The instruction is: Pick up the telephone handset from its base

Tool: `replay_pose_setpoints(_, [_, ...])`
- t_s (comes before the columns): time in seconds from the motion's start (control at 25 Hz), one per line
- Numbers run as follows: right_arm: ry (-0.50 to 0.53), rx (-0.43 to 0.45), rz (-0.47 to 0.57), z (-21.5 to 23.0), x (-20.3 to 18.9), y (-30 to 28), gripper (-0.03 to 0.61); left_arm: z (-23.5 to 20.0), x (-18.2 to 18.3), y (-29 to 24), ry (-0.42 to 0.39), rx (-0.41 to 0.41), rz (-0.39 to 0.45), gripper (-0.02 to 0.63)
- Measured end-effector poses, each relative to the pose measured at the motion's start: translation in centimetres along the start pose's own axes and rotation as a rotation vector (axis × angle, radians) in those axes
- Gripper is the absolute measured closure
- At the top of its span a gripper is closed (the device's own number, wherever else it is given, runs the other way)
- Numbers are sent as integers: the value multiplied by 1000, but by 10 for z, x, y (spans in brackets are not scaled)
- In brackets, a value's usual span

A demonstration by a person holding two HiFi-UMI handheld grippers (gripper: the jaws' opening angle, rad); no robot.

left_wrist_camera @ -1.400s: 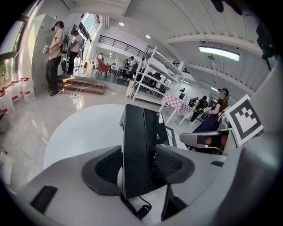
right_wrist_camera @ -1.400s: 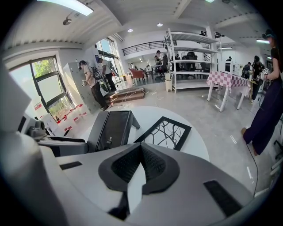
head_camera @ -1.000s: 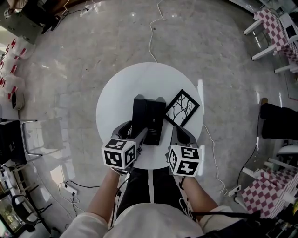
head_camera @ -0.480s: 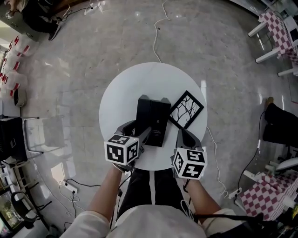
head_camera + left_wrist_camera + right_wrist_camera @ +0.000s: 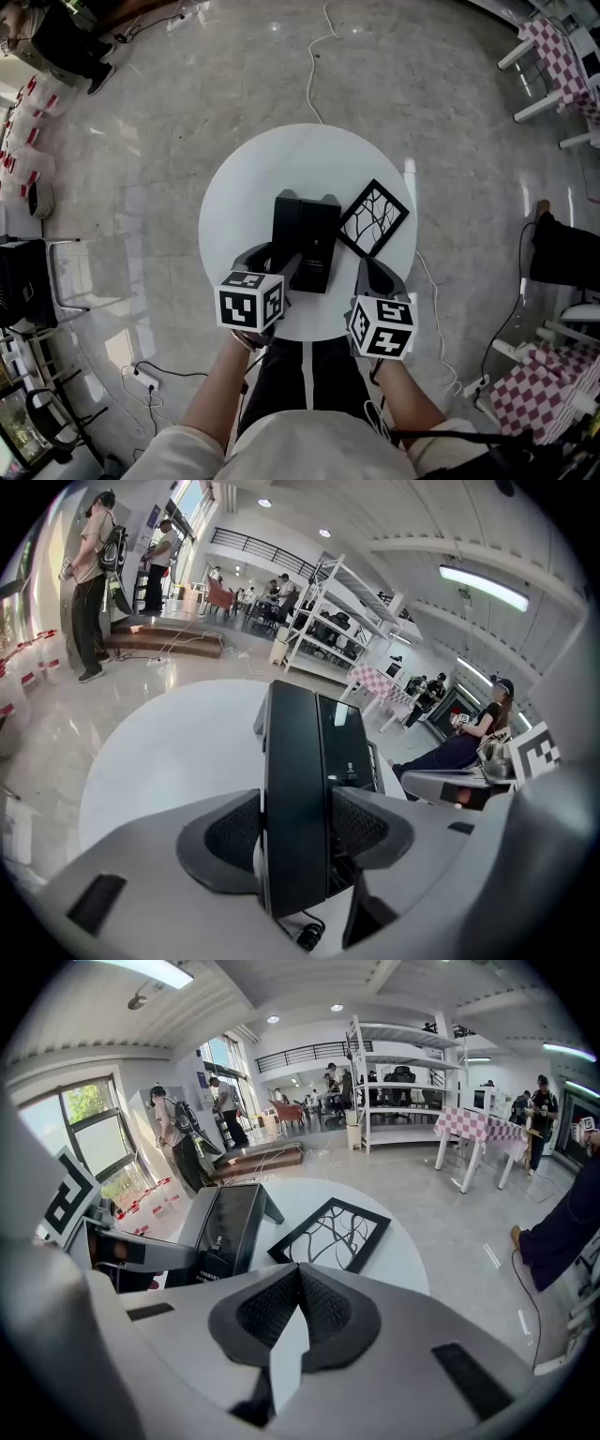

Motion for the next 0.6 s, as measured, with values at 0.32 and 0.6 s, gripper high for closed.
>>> replay_pose_setpoints(0.32, [-6, -13, -8, 4, -5, 1, 554, 2, 2, 5, -28, 32, -15, 397])
replay_pose_setpoints(0.6, [-1, 2, -4, -1, -4, 0, 554, 0, 2, 12, 2, 41, -2, 465])
Point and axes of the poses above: the fingertips, and each gripper's own axes: y backward along the fingers, z to its right, x out of its top, the point moved 8 cm from there along y, backward along the fingers, and after that the axes turned 5 degrees about z, right-handed, at the moved point
